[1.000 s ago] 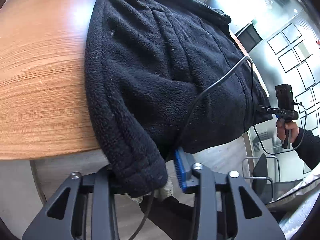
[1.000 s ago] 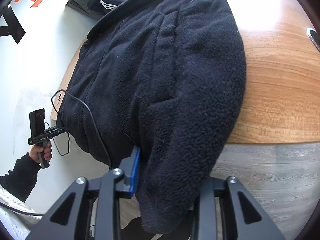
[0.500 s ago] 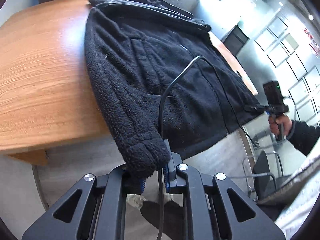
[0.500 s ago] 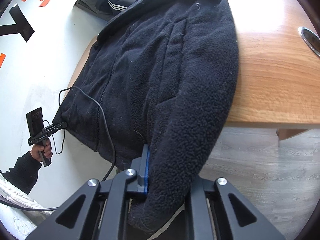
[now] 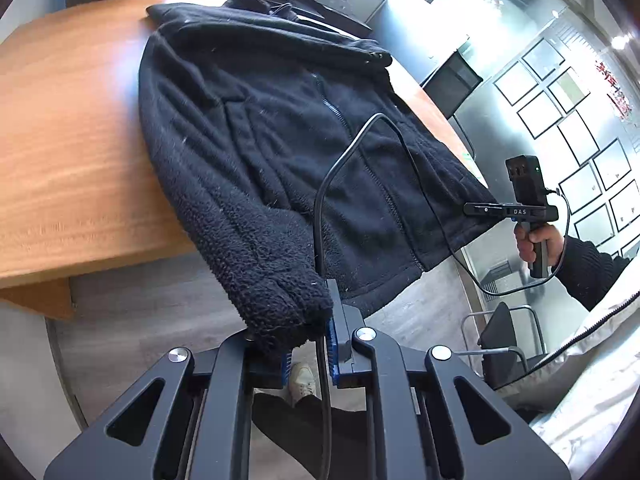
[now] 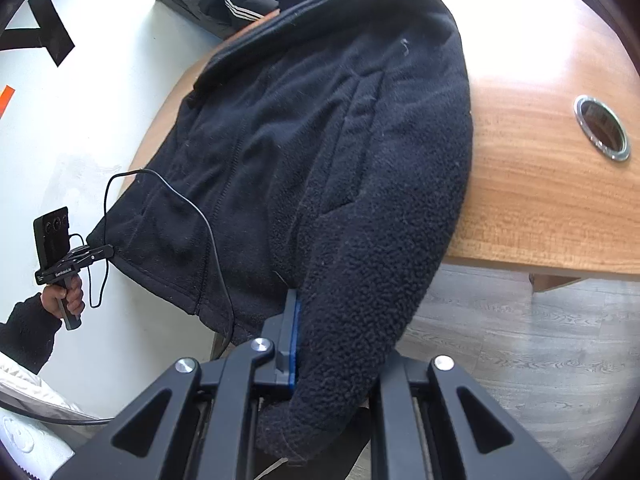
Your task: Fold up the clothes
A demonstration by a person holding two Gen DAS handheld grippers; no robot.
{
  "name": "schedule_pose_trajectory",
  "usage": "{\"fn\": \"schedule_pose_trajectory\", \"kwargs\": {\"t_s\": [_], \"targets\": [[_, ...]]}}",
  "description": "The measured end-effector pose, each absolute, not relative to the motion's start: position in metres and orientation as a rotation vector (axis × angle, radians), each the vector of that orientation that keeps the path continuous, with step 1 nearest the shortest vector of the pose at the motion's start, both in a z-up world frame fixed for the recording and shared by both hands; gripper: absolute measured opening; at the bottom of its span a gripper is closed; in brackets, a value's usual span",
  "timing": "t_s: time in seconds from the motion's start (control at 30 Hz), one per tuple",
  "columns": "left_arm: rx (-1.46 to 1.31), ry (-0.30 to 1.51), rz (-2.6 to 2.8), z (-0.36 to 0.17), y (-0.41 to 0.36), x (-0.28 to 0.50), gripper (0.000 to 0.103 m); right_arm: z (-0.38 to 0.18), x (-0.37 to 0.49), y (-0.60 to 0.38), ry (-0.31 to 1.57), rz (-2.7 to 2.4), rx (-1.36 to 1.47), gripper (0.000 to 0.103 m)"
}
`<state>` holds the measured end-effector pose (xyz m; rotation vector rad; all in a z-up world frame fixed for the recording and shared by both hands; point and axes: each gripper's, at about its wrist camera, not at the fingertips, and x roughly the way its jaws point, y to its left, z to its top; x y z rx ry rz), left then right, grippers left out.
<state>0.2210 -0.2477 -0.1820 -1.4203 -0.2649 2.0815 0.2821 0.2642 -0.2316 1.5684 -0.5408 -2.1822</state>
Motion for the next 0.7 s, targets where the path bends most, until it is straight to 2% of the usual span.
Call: {"fn": "schedule_pose_trajectory", "kwargs": {"t_s": [0.13,0.17,0.23,0.3,0.37,0.57,0.7], "targets": [[-1.463,-0.257,2.036,-0.189,-0.244,0.209,0.014,-0.227,0.272,0.268,-0.54,-2.17,1.555,0.012],[-1.479,-0.255,2.018,-0.193,-0.244,0.207,0.017,-0.228,0.27,0.268,-0.545,-2.163,1.556,0.013],[-1.5,-0.272,1.976,-0.2,-0.246,0.205,0.029,-0.227,0.283,0.265,-0.557,-2.152,1.562,0.013],[-1.491,-0.315,1.947,-0.205,-0.247,0.204,0.057,-0.235,0.281,0.257,-0.568,-2.156,1.58,0.015],[-1.484,-0.355,1.93,-0.211,-0.252,0.201,0.066,-0.248,0.276,0.245,-0.609,-2.16,1.592,0.017],[-1.497,-0.465,1.849,-0.235,-0.278,0.198,0.079,-0.254,0.278,0.244,-0.606,-2.162,1.618,0.021],[-1.502,-0.578,1.85,-0.247,-0.304,0.193,0.083,-0.256,0.274,0.24,-0.577,-2.164,1.653,0.021]]}}
